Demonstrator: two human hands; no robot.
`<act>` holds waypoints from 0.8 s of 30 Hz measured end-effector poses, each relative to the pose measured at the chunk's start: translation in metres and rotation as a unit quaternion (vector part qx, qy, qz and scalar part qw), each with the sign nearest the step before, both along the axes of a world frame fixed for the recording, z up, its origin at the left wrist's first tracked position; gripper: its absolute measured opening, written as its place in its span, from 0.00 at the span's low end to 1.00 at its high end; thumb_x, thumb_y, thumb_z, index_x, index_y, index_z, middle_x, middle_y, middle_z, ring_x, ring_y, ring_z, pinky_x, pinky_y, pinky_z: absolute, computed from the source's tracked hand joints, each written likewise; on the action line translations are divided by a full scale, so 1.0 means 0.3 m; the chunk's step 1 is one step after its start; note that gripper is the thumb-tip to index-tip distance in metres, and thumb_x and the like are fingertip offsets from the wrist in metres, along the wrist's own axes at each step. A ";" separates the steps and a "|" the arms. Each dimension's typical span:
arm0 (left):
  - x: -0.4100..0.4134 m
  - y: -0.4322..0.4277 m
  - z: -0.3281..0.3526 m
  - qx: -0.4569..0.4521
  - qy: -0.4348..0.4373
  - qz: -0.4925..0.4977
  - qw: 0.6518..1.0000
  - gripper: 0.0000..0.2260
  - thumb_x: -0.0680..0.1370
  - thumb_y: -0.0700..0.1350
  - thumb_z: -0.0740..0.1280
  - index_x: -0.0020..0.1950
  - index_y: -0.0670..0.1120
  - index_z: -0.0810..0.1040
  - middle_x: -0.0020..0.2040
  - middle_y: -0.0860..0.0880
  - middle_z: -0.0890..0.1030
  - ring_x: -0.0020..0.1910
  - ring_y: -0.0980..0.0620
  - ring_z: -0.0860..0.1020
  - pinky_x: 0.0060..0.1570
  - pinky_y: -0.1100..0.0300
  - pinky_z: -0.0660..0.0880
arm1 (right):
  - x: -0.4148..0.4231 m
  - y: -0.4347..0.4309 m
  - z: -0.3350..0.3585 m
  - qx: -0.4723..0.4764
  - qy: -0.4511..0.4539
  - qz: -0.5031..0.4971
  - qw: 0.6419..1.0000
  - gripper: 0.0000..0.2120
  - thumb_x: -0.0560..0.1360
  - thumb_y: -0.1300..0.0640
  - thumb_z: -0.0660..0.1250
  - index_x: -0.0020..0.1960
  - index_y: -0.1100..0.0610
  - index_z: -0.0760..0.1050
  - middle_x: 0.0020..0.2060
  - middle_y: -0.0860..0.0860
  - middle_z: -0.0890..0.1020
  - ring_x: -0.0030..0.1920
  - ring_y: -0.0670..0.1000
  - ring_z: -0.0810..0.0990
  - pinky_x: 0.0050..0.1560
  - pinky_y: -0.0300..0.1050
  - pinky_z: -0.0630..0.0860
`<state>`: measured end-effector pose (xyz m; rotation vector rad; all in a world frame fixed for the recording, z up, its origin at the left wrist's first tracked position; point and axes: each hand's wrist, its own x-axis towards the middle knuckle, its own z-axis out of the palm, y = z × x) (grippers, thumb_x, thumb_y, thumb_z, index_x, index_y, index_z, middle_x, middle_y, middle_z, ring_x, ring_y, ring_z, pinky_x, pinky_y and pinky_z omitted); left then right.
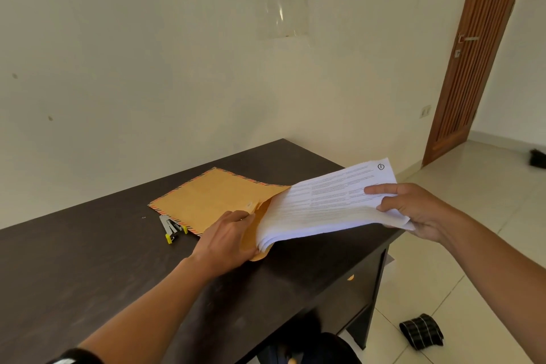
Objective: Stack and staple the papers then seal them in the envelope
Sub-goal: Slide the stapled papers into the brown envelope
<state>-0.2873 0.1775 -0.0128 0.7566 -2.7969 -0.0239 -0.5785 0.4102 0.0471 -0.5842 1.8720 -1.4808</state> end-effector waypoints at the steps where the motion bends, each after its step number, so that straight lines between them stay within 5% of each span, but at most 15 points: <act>1: 0.002 -0.001 0.000 0.002 0.003 0.000 1.000 0.37 0.75 0.62 0.69 0.79 0.49 0.64 0.75 0.50 0.69 0.72 0.50 0.67 0.67 0.56 0.71 | 0.002 0.002 0.002 -0.008 -0.014 -0.006 1.000 0.17 0.75 0.74 0.66 0.57 0.58 0.84 0.63 0.54 0.77 0.60 0.59 0.76 0.37 0.44 0.82; 9: 0.001 0.002 0.013 0.028 -0.016 0.001 0.999 0.41 0.73 0.66 0.69 0.81 0.50 0.59 0.77 0.51 0.66 0.74 0.51 0.65 0.69 0.57 0.67 | 0.021 -0.014 -0.013 -0.025 -0.110 -0.039 0.993 0.18 0.75 0.77 0.62 0.59 0.63 0.81 0.56 0.62 0.82 0.50 0.60 0.85 0.32 0.41 0.83; 14: 0.002 0.011 0.023 0.036 -0.012 0.017 0.999 0.43 0.71 0.68 0.69 0.80 0.51 0.60 0.77 0.51 0.66 0.74 0.51 0.64 0.70 0.56 0.66 | 0.007 -0.029 -0.039 0.058 0.049 -0.021 0.997 0.19 0.76 0.71 0.65 0.55 0.52 0.85 0.61 0.54 0.78 0.58 0.58 0.78 0.52 0.52 0.81; 18: 0.004 0.011 0.025 0.038 -0.020 0.016 0.999 0.44 0.71 0.68 0.70 0.80 0.51 0.60 0.77 0.51 0.67 0.74 0.51 0.64 0.70 0.56 0.66 | 0.047 -0.054 -0.023 0.034 0.084 -0.005 0.996 0.18 0.77 0.70 0.64 0.59 0.52 0.83 0.60 0.53 0.77 0.50 0.52 0.77 0.43 0.44 0.78; 24: -0.003 0.007 0.022 0.037 0.001 0.009 0.999 0.46 0.69 0.68 0.72 0.80 0.49 0.61 0.76 0.51 0.67 0.73 0.52 0.65 0.70 0.56 0.66 | 0.149 -0.119 -0.063 -0.003 0.005 -0.003 1.000 0.19 0.78 0.71 0.65 0.63 0.56 0.80 0.60 0.55 0.78 0.52 0.52 0.78 0.42 0.43 0.77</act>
